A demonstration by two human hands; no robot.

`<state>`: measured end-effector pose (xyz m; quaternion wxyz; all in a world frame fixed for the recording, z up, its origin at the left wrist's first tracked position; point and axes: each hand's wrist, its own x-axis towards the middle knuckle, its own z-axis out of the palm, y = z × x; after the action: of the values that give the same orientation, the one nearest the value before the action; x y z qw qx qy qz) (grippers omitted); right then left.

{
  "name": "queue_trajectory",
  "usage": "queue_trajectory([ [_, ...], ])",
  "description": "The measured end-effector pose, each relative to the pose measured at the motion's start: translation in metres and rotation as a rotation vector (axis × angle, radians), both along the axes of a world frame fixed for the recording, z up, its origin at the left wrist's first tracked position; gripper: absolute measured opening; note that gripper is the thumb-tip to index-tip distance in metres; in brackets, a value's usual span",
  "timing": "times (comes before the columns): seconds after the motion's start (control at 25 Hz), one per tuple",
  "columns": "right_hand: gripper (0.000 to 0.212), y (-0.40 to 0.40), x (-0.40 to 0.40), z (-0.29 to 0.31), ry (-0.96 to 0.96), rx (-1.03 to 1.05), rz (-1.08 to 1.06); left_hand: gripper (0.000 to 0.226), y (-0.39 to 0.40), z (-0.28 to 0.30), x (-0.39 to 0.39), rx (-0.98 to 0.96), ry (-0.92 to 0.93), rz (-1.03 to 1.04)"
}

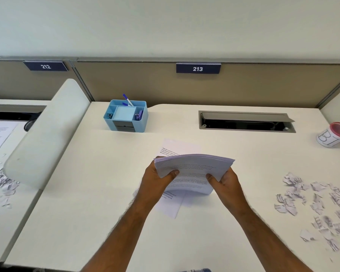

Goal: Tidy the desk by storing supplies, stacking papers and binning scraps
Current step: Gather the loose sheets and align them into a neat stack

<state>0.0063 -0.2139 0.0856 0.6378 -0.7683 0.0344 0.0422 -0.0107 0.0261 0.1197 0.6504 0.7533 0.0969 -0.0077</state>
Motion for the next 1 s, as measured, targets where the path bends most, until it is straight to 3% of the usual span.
queue_trajectory([
  [0.4,0.032,0.002,0.0,-0.002,0.023,0.005,-0.041,0.027,-0.004,-0.005,0.005,-0.022,-0.003,-0.033],
  [1.0,0.031,0.008,0.001,-0.031,0.099,-0.04,-0.058,0.038,-0.002,-0.047,0.013,-0.041,0.094,-0.053],
])
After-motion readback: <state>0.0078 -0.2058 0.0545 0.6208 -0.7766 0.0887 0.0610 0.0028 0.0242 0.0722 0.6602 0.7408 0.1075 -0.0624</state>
